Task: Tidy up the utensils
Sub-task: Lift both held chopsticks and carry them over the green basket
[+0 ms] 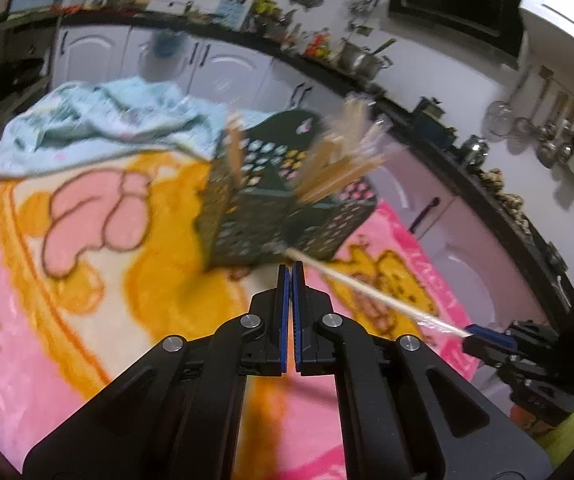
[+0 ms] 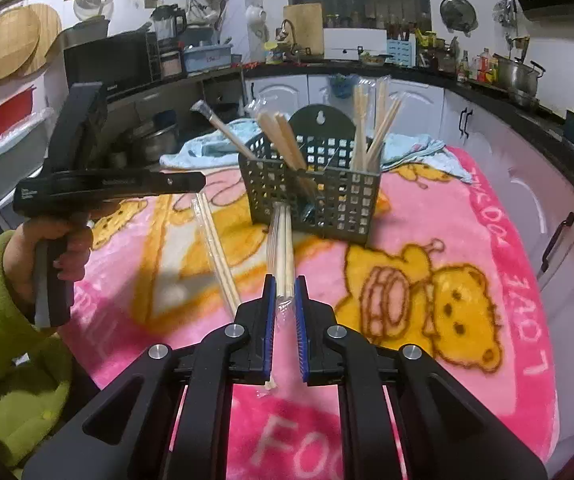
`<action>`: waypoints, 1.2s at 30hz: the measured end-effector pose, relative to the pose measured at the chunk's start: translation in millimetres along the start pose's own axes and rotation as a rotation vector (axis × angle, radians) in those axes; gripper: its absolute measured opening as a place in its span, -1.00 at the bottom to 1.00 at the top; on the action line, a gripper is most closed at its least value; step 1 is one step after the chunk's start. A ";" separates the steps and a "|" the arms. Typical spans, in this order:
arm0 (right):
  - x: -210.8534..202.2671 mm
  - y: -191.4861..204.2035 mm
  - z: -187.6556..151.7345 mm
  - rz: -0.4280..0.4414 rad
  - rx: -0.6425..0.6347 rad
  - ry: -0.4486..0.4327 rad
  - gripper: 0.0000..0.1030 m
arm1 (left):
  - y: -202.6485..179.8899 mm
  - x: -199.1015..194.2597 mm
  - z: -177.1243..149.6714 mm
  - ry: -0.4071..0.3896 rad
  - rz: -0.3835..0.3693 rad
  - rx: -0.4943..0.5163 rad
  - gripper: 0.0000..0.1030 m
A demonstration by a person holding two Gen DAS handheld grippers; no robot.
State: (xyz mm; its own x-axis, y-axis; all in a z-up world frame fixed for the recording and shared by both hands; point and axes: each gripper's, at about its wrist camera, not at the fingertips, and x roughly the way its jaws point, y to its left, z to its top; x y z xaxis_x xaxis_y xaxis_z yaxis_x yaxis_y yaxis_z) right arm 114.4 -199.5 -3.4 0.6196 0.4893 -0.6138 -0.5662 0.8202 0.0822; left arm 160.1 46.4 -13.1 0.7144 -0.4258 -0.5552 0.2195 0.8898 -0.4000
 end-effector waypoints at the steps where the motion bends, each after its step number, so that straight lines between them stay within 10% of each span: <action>1: -3.1 -1.3 0.8 -0.002 0.002 -0.006 -0.82 | -4.5 -1.5 1.7 -0.006 -0.005 0.007 -1.00; 36: -64.9 -12.4 61.5 -0.081 -0.038 -0.146 -0.83 | -118.0 -69.1 102.7 -0.263 -0.116 0.212 -1.00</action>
State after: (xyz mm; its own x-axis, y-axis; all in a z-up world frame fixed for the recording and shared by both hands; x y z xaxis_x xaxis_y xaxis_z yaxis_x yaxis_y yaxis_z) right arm 114.6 -223.2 83.7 0.7352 0.4619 -0.4961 -0.5292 0.8485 0.0056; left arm 153.1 -12.4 147.4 0.8172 -0.4941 -0.2966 0.4227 0.8638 -0.2741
